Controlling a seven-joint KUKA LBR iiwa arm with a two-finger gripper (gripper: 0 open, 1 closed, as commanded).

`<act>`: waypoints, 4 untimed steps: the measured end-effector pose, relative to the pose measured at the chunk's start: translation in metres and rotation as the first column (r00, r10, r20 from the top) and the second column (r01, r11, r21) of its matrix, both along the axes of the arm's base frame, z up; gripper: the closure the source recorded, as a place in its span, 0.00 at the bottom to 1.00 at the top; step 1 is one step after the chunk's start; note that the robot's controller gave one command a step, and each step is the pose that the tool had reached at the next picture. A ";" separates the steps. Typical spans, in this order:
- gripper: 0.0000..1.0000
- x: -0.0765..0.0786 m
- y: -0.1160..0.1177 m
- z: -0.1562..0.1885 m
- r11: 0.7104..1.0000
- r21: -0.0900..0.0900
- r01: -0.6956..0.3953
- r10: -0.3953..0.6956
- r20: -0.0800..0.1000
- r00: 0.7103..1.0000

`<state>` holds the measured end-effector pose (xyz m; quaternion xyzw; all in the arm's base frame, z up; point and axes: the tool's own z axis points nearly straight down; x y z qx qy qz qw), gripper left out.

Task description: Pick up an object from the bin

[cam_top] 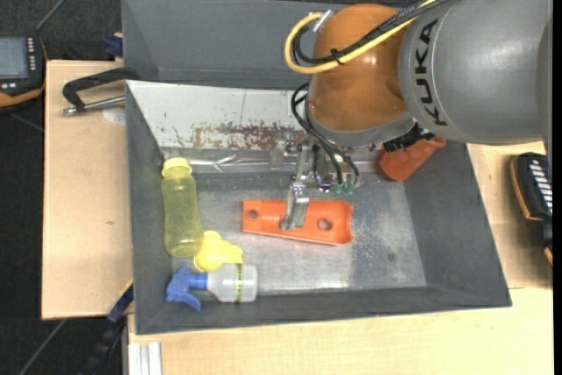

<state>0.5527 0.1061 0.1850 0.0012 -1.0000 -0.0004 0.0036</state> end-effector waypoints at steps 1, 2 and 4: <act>0.00 0.002 -0.001 0.005 1.000 0.001 0.001 -0.001 0.009 1.000; 0.00 -0.007 -0.013 -0.046 0.999 0.002 -0.035 0.035 0.012 0.999; 1.00 -0.018 -0.011 -0.114 1.000 0.003 -0.007 0.007 0.010 1.000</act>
Offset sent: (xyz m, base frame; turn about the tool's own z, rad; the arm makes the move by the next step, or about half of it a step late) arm -0.0234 -0.0319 -0.1150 -0.0755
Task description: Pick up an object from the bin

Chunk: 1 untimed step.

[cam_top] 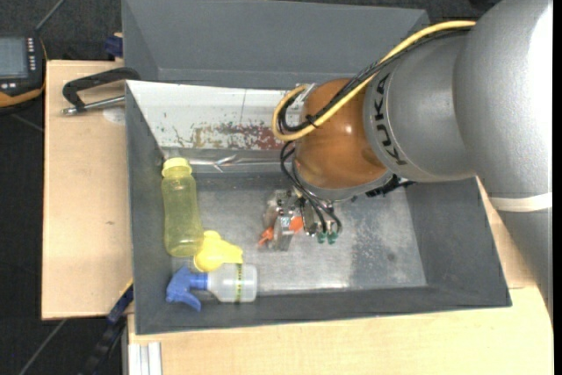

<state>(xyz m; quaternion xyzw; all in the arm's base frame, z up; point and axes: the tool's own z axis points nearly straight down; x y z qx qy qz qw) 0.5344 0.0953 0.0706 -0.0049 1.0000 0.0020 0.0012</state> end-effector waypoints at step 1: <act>1.00 0.003 -0.003 0.034 1.000 0.000 -0.020 0.020 -0.001 1.000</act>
Offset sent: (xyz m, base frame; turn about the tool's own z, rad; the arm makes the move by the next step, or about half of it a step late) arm 0.0041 0.0004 -0.0006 -0.0307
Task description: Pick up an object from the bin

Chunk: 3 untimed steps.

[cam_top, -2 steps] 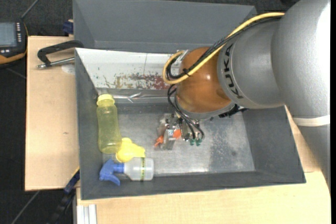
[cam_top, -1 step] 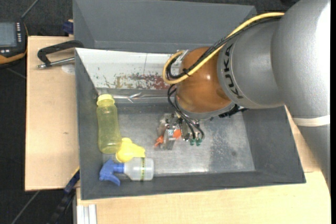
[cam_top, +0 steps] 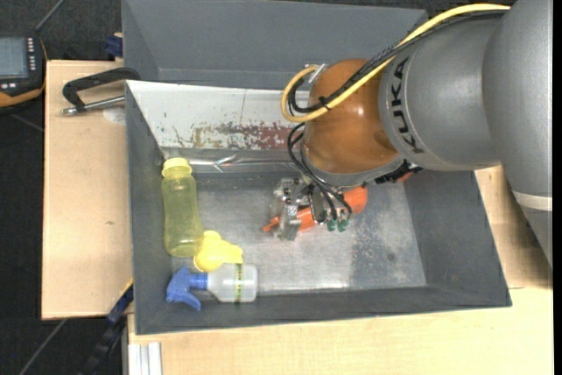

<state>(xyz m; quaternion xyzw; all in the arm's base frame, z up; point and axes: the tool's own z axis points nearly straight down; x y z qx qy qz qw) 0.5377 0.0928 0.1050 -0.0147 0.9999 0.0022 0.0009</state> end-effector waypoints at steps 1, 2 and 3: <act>1.00 0.004 0.002 0.008 1.000 0.002 -0.005 0.005 0.010 1.000; 1.00 0.003 0.002 0.001 1.000 0.001 -0.006 0.006 0.005 1.000; 1.00 0.007 0.027 0.031 0.997 0.002 -0.077 0.077 0.021 0.997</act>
Offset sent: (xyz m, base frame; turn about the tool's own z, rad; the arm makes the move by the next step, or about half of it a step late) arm 0.0148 0.0054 0.1349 0.0030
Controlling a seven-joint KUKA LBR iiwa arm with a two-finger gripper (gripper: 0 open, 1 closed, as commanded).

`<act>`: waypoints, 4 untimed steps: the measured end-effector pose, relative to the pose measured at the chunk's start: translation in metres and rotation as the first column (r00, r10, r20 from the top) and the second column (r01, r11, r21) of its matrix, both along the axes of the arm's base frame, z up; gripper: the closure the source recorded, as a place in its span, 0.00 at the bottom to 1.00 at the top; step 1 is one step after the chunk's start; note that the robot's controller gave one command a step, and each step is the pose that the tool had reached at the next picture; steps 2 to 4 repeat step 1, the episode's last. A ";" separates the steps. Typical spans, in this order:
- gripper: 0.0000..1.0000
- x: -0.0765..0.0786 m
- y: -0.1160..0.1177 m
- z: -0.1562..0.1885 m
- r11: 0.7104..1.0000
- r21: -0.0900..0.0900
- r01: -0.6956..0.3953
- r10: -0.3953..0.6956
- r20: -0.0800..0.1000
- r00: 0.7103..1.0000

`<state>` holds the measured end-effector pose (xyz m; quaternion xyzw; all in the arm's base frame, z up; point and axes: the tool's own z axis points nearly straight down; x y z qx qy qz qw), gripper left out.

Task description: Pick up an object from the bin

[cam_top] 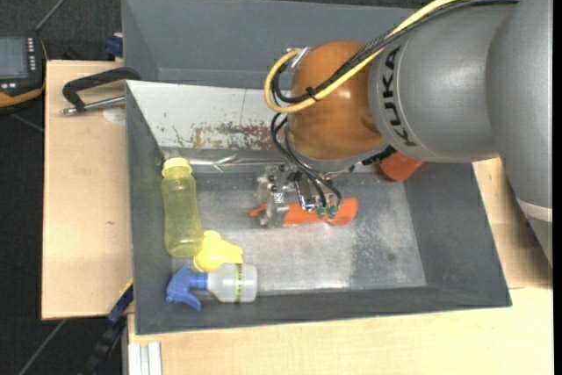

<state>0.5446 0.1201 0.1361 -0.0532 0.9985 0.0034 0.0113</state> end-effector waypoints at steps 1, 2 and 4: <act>1.00 0.045 -0.055 0.065 0.986 0.001 0.170 -0.170 -0.011 0.985; 1.00 0.045 -0.055 0.065 0.986 0.001 0.170 -0.170 -0.011 0.985; 1.00 0.045 -0.055 0.065 0.986 0.001 0.170 -0.170 -0.011 0.985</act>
Offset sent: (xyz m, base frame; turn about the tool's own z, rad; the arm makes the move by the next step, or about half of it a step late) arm 0.0000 0.0000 0.0000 0.0000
